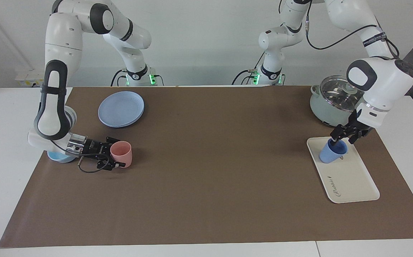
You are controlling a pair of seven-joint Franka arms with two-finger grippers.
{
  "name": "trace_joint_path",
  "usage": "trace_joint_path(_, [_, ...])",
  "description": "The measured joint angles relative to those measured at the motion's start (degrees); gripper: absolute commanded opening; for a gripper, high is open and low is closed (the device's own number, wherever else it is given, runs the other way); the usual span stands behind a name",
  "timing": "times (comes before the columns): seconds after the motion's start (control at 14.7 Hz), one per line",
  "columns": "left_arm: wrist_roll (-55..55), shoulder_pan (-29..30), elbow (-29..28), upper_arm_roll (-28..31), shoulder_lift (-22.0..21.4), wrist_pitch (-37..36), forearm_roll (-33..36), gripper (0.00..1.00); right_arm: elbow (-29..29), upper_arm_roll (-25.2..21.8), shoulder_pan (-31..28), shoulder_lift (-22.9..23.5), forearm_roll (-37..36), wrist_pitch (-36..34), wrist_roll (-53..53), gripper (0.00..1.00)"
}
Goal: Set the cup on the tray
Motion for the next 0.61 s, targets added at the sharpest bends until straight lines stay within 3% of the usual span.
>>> trace_joint_path(0.2, [-0.15,-5.33,3.05,-0.16,-2.63,-7.49,2.72,1.00,0.06,-0.10,-0.33,-0.98,-0.08,0.00,-0.12,0.98])
trace_joint_path(0.61, [-8.53,-14.66,1.02,-0.43,-7.81,-14.91,3.31,1.00,0.20,-1.04,-0.57,-2.38,-4.06,0.14,-0.39,0.98])
